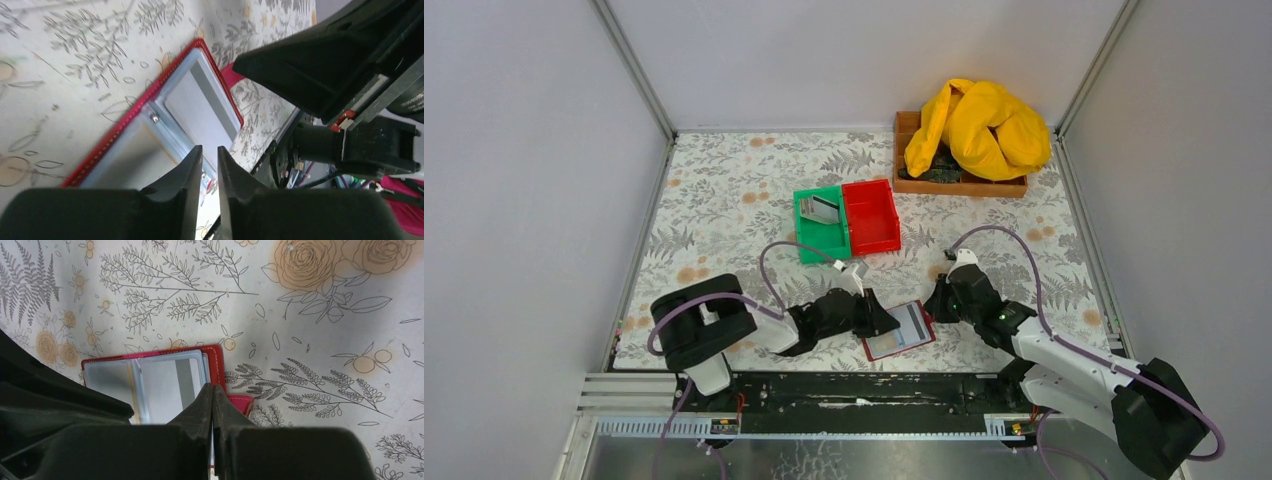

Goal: Take the credit cards out of the card holder

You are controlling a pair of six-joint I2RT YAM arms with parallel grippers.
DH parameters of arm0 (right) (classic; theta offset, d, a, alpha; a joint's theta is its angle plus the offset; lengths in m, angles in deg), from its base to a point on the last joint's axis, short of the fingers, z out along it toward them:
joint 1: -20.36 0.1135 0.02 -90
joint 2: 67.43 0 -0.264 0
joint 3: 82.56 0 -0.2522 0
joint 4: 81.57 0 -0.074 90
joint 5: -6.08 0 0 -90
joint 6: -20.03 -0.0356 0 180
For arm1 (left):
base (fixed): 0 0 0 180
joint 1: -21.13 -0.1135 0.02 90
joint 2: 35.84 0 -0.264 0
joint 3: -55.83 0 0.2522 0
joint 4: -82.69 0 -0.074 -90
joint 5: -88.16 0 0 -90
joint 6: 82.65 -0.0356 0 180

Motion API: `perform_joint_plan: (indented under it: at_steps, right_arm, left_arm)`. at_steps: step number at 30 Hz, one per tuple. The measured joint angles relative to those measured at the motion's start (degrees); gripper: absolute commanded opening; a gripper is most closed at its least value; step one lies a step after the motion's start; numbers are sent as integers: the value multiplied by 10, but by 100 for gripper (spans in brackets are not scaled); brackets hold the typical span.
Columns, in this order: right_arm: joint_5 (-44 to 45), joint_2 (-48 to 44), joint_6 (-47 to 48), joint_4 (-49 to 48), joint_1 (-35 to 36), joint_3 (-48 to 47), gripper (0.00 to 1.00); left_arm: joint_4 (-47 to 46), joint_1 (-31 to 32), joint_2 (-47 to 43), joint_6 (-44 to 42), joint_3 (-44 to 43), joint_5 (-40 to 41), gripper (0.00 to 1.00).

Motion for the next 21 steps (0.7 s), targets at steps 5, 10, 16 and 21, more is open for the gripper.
perform_joint_plan:
  at_steps: [5, 10, 16, 21]
  right_arm:
    - [-18, -1, 0, -15, -1, 18, 0]
    - [-33, -16, -4, -26, -1, 37, 0]
    - [-50, -56, -15, -27, -1, 61, 17]
    - [-63, -78, -23, -27, -1, 63, 33]
  left_arm:
    - [-14, 14, 19, 32, 0, -17, 14]
    - [-2, 16, 23, 44, -2, -20, 11]
    - [10, 3, 67, 48, -27, -35, 10]
    - [11, -7, 79, 47, -41, -45, 10]
